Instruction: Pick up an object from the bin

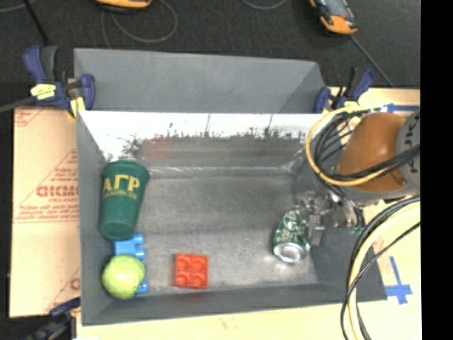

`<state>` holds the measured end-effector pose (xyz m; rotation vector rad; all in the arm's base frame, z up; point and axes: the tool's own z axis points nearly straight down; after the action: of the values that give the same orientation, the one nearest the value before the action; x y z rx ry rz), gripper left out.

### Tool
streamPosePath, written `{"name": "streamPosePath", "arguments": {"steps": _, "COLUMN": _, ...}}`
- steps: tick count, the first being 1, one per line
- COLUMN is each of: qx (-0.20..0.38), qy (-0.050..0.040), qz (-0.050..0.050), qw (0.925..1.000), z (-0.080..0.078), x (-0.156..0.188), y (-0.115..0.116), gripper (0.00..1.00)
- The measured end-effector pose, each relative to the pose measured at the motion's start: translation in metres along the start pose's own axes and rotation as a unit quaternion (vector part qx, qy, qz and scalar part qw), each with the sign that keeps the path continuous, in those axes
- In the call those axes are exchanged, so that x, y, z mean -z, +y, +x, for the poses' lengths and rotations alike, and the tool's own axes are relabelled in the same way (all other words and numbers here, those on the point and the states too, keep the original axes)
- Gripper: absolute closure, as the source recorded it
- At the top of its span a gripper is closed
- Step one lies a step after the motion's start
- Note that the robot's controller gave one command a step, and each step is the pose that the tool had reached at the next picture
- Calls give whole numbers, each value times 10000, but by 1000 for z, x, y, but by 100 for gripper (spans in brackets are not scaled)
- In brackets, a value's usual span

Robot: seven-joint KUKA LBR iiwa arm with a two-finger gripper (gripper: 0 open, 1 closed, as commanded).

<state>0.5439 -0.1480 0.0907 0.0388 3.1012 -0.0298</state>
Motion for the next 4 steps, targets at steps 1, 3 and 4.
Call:
{"name": "streamPosePath", "arguments": {"steps": 1, "qx": 14, "qy": 83, "qz": -50, "qw": 10000, "z": 5, "x": -6, "y": 5, "gripper": 0}}
{"name": "streamPosePath", "arguments": {"steps": 3, "qx": 838, "qy": 80, "qz": -62, "qw": 9964, "z": 19, "x": -9, "y": 26, "gripper": 100}}
{"name": "streamPosePath", "arguments": {"steps": 4, "qx": 855, "qy": 140, "qz": -96, "qw": 9962, "z": 23, "x": -15, "y": 30, "gripper": 0}}
